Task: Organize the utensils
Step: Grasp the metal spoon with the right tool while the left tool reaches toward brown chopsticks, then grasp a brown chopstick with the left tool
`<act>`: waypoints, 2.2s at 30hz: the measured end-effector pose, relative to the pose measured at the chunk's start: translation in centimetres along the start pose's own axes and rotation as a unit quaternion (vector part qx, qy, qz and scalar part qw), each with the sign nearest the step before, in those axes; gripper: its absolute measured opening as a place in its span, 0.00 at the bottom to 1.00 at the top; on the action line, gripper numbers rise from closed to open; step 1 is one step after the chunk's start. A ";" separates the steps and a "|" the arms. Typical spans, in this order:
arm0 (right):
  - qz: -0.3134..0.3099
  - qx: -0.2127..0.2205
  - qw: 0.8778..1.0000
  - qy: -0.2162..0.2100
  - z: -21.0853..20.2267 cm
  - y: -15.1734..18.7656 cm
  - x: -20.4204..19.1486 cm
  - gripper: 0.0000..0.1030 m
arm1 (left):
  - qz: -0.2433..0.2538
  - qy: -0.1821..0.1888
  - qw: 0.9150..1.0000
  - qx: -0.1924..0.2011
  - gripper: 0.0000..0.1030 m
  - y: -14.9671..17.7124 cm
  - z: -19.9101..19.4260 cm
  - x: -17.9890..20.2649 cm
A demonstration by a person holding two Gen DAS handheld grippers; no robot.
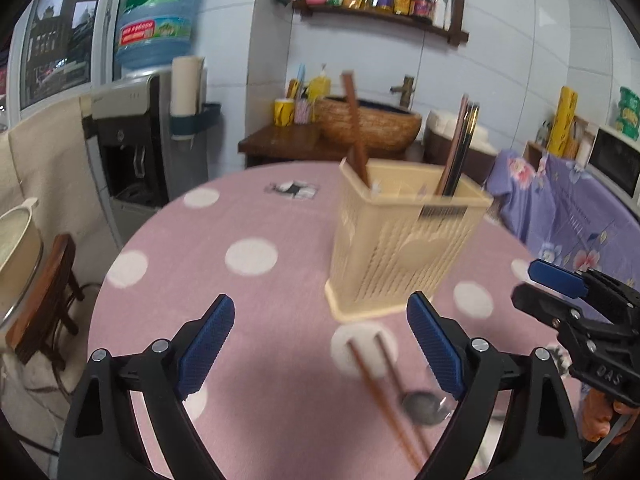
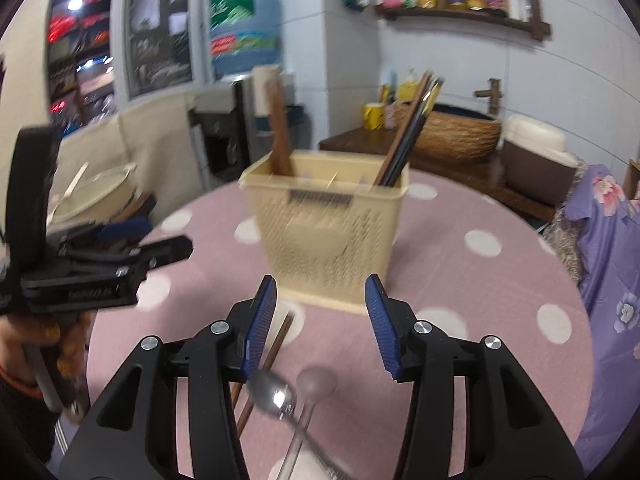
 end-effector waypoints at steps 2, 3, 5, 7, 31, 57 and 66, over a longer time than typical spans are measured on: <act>-0.016 -0.021 1.000 -0.014 0.5 2.0 -0.9 0.46 | -0.007 -0.004 1.000 -0.020 0.84 1.8 0.2 -0.9; -0.022 -0.031 0.999 -0.021 0.8 2.9 -1.3 0.46 | -0.014 -0.002 0.999 -0.029 0.84 2.5 0.3 -1.3; -0.035 -0.047 0.998 -0.029 1.3 4.4 -1.9 0.46 | -0.029 0.003 0.998 -0.049 0.84 4.1 0.6 -2.1; -0.047 -0.060 0.996 -0.036 1.8 5.6 -2.4 0.46 | -0.034 -0.001 0.998 -0.060 0.81 5.2 0.8 -2.5; -0.152 -0.181 0.959 -0.155 9.5 6.0 -3.5 0.46 | -0.041 0.023 0.995 -0.083 0.80 7.5 0.9 -1.9; 0.026 -0.035 0.991 -0.129 1.2 0.5 0.5 0.37 | -0.024 0.060 0.992 -0.112 0.53 6.1 4.0 1.1; 0.060 0.009 0.995 -0.081 -2.6 0.2 2.1 0.36 | 0.011 0.032 0.989 -0.147 0.24 4.7 8.0 3.9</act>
Point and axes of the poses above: each gripper's, at about its wrist camera, not at the fingertips, and z roughly the way its jaws point, x to its right, y to its underside, the point moved 1 cm from there along z, roughly the way its jaws point
